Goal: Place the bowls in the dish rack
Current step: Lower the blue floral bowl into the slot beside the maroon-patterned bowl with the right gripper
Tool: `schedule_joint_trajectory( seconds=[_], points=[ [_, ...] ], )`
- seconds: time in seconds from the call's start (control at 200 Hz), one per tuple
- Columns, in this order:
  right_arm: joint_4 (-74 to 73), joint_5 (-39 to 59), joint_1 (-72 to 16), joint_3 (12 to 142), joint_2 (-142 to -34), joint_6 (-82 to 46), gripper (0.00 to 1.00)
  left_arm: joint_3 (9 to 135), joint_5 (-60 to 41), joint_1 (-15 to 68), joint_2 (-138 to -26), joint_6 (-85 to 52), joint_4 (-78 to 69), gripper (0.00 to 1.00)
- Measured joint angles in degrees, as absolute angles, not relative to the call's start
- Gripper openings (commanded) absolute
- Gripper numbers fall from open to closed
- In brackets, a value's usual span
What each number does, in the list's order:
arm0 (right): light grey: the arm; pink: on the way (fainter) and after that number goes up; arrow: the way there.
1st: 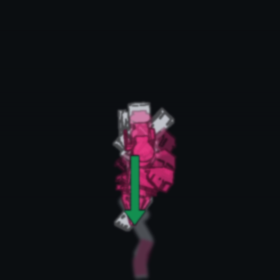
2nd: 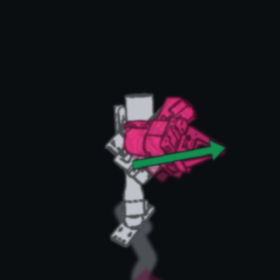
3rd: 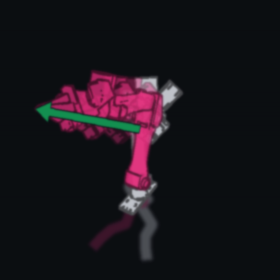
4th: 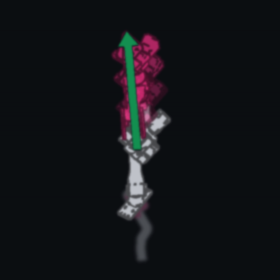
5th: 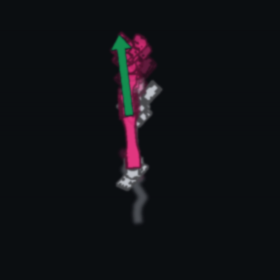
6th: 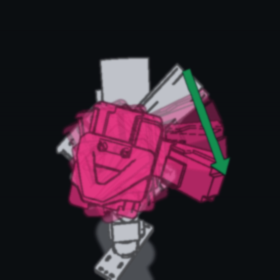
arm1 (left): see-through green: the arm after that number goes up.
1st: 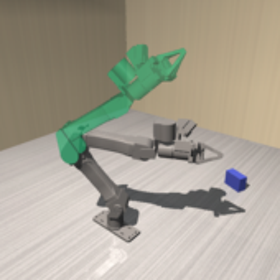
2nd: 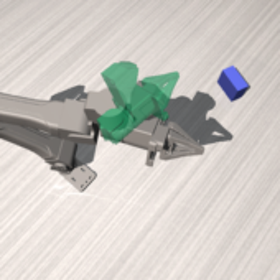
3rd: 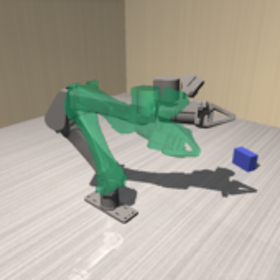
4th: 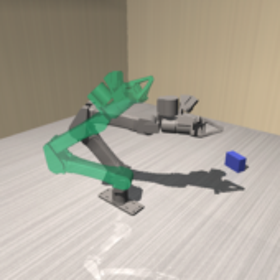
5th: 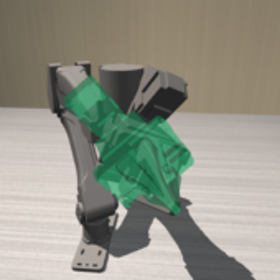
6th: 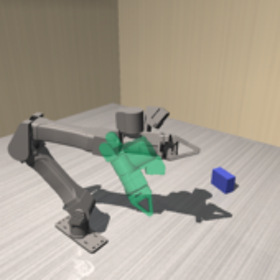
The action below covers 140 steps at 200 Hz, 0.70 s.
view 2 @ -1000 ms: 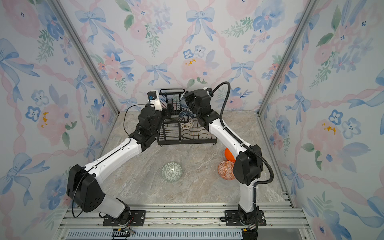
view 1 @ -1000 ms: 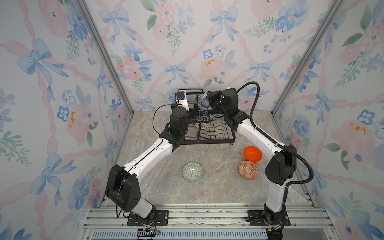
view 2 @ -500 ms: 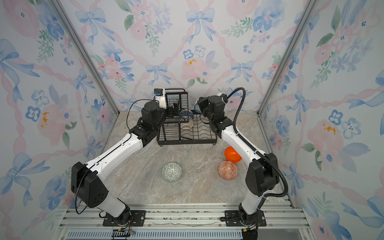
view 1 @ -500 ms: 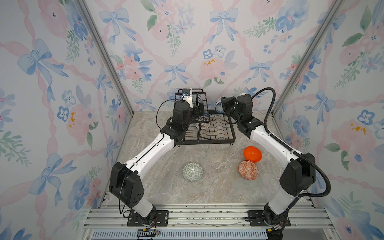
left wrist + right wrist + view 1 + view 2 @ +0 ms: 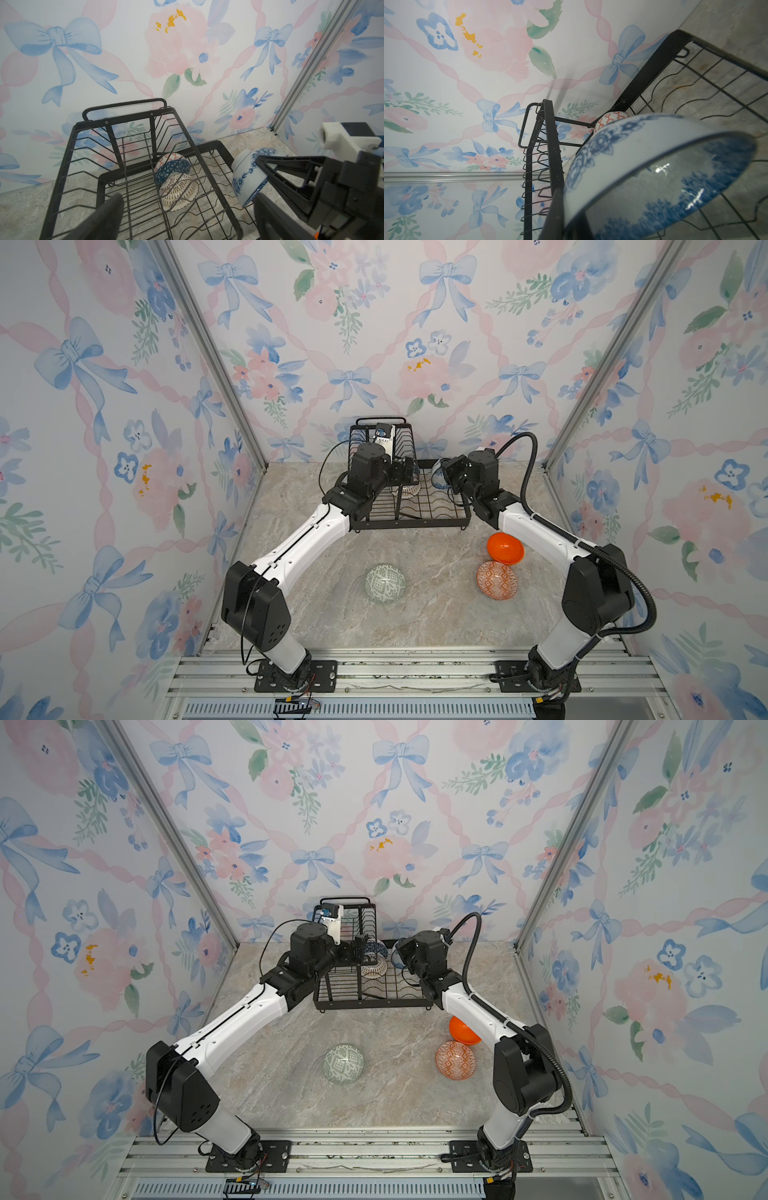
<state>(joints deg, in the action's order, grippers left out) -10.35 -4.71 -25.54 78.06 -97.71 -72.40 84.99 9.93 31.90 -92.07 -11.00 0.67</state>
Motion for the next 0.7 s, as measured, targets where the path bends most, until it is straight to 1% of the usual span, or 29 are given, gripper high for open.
schedule_joint_trajectory(
  seconds=[0.7],
  points=[
    [-15.2, -1.7, -26.6, 76.2, -103.4, -75.3, 0.00, 85.5, 8.5, 32.6, -93.3, -12.7, 3.1, 0.98]
  ],
)
